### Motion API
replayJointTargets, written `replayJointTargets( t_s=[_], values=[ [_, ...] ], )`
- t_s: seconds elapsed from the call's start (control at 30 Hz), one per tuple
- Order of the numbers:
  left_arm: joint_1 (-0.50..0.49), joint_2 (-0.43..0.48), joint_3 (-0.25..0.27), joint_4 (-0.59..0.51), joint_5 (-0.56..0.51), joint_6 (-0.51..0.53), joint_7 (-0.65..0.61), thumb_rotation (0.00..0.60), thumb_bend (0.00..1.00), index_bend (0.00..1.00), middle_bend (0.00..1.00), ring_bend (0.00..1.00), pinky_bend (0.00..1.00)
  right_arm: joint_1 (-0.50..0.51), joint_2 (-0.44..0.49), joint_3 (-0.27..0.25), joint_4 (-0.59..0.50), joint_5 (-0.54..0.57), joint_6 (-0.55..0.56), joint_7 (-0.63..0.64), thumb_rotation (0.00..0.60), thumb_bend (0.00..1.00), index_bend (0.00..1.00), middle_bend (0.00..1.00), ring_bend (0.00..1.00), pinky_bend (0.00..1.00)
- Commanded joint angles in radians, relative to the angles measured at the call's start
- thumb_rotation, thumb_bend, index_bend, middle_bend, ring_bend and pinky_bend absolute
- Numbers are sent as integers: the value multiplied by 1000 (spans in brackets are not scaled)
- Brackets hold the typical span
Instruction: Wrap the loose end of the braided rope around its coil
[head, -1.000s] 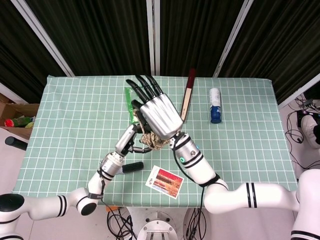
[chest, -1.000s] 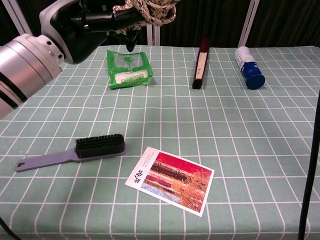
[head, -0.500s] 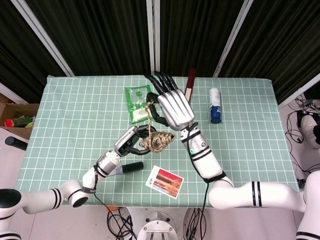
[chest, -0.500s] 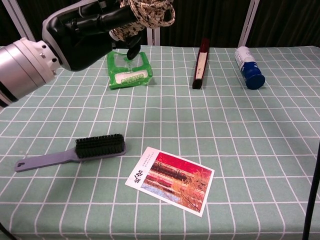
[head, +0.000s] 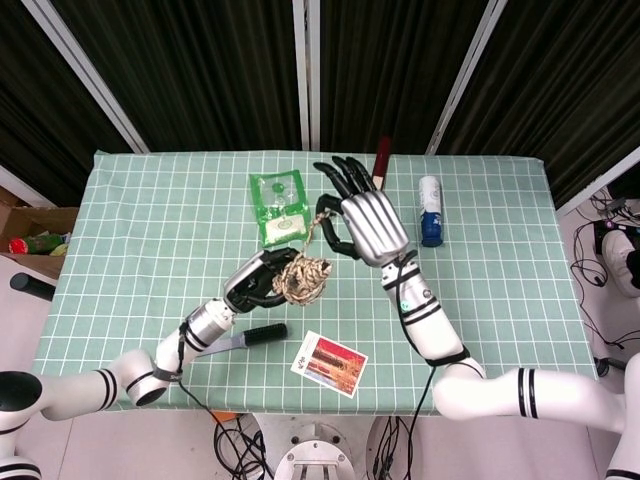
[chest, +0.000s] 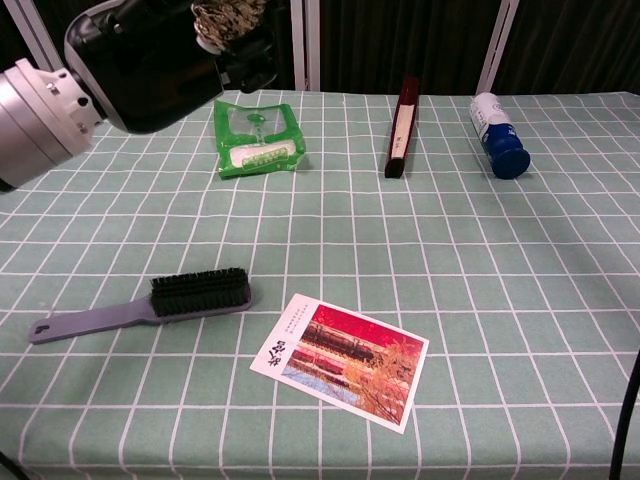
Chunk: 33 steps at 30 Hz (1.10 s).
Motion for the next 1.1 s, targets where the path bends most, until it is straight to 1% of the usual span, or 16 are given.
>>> replayJointTargets(
  t_s=[0.03, 0.2, 0.27, 0.5, 0.77, 0.97, 1.0, 1.03, 1.07, 1.1],
  values=[
    [-4, 2, 2, 6, 0, 18, -26, 600, 454, 803, 798, 690, 677, -27, 6, -37, 10, -36, 5, 36, 600, 515, 1000, 132, 0, 0],
    [-2, 5, -6, 7, -26, 21, -28, 600, 454, 804, 798, 690, 677, -67, 18, -78, 15, -77, 20, 87, 600, 515, 1000, 132, 0, 0],
    [1, 6, -8, 9, -33, 22, -9, 600, 454, 804, 798, 690, 677, -81, 19, -84, 20, -87, 29, 109, 600, 515, 1000, 132, 0, 0],
    [9, 20, -7, -12, -49, 26, -2, 600, 455, 804, 798, 690, 677, -118, 27, -110, 48, -117, 29, 177, 600, 516, 1000, 134, 0, 0],
    [11, 29, -9, -28, -58, 21, 15, 600, 455, 804, 798, 690, 677, -142, 30, -139, 59, -149, 21, 213, 600, 515, 1000, 136, 0, 0],
    [14, 30, -6, -26, -67, 11, 23, 600, 455, 804, 798, 690, 677, -169, 39, -166, 61, -161, 10, 240, 600, 515, 1000, 161, 0, 0],
    [15, 30, -6, -25, -68, 10, 25, 600, 455, 804, 798, 690, 677, -174, 45, -174, 61, -169, 2, 256, 600, 510, 1000, 159, 0, 0],
    [16, 30, -5, -25, -68, 9, 26, 600, 455, 804, 798, 690, 677, -178, 51, -180, 60, -178, -7, 272, 600, 485, 994, 147, 0, 0],
    [17, 30, -5, -25, -69, 9, 28, 600, 454, 805, 798, 690, 677, -182, 60, -189, 59, -189, -18, 290, 600, 451, 967, 130, 0, 0],
    [18, 31, -4, -25, -69, 9, 30, 600, 454, 804, 798, 690, 677, -188, 75, -200, 58, -198, -33, 308, 600, 363, 858, 88, 0, 0]
  ],
)
